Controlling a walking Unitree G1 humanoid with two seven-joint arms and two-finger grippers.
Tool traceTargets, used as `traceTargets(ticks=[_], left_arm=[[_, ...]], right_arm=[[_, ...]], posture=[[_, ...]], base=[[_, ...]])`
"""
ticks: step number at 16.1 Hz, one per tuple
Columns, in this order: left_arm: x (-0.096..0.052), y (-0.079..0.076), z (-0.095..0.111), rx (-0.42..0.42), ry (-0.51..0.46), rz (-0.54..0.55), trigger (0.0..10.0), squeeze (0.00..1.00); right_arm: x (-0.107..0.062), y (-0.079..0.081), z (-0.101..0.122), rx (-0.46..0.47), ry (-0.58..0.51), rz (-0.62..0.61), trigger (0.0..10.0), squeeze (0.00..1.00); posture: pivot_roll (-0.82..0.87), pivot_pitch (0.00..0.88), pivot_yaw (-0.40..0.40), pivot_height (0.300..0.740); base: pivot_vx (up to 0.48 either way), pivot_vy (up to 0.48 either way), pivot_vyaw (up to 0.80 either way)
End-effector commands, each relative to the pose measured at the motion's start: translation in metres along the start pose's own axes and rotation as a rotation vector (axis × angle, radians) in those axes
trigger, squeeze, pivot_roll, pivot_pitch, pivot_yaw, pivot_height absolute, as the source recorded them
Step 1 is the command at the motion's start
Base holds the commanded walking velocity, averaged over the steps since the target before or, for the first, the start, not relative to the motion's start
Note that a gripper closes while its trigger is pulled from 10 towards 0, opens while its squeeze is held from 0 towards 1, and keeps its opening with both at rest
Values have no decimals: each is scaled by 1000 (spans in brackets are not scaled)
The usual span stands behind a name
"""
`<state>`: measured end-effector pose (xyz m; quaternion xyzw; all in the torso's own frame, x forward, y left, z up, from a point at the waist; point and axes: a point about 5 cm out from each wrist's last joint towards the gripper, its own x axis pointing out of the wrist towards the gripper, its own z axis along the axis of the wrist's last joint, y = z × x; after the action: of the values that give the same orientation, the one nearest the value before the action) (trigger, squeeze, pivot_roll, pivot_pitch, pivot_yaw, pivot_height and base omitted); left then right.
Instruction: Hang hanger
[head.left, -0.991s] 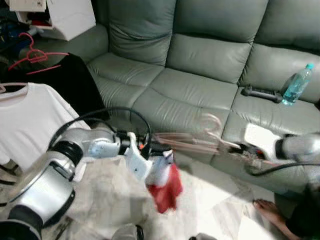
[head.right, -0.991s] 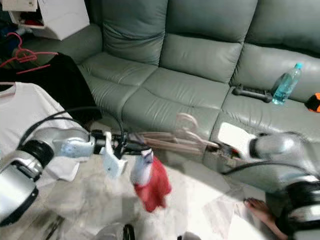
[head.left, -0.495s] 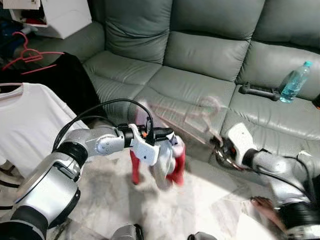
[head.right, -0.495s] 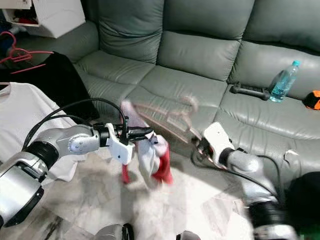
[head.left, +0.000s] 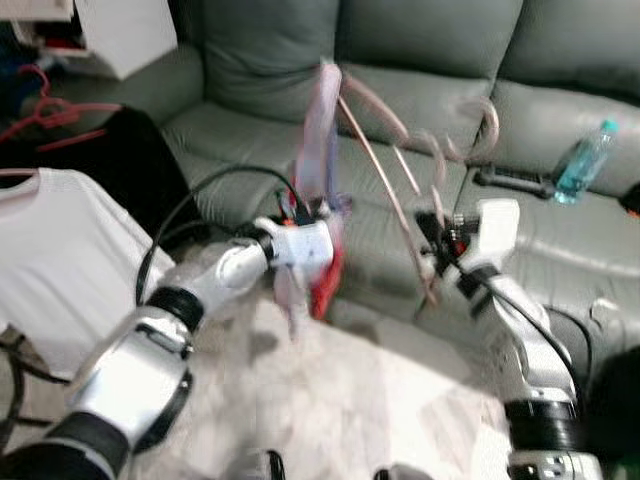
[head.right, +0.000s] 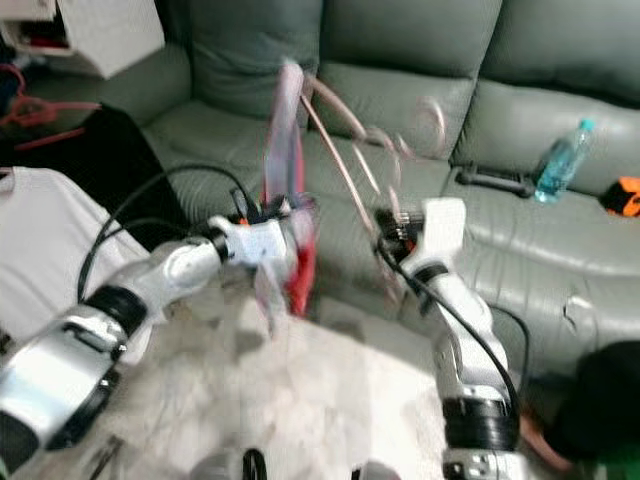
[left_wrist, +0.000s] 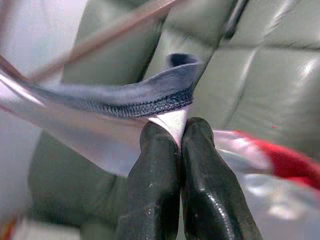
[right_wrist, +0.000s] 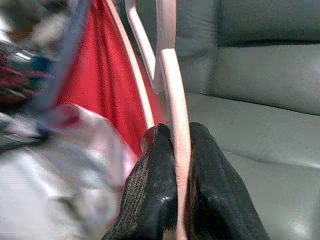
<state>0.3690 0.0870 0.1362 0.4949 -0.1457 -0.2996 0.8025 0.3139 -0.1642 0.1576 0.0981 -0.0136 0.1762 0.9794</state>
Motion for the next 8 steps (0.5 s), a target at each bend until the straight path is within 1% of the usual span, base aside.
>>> traceTargets(ticks=[1,3,4,6,8], left_arm=[[-11,-20,-17,-36,98,-62,10000,0],[-11,-24,-22,-103,176,-17,10000,0],[-11,-25,-23,-117,188,-13,10000,0],[-10,-27,-20,-144,180,-8,10000,0],[-9,-25,-18,-140,170,0,10000,0]], right_arm=[[7,17,39,21,-156,86,10000,0],[8,34,52,83,-178,197,10000,0],[8,38,55,88,-181,215,10000,0],[9,42,58,73,-180,236,10000,0],[6,43,56,53,-160,247,10000,0]], posture=[[-82,58,55,740],[-88,47,51,740],[-88,47,51,740],[-87,42,51,740],[-87,41,52,740]], base=[[0,0,0],[0,0,0],[0,0,0],[0,0,0],[0,0,0]])
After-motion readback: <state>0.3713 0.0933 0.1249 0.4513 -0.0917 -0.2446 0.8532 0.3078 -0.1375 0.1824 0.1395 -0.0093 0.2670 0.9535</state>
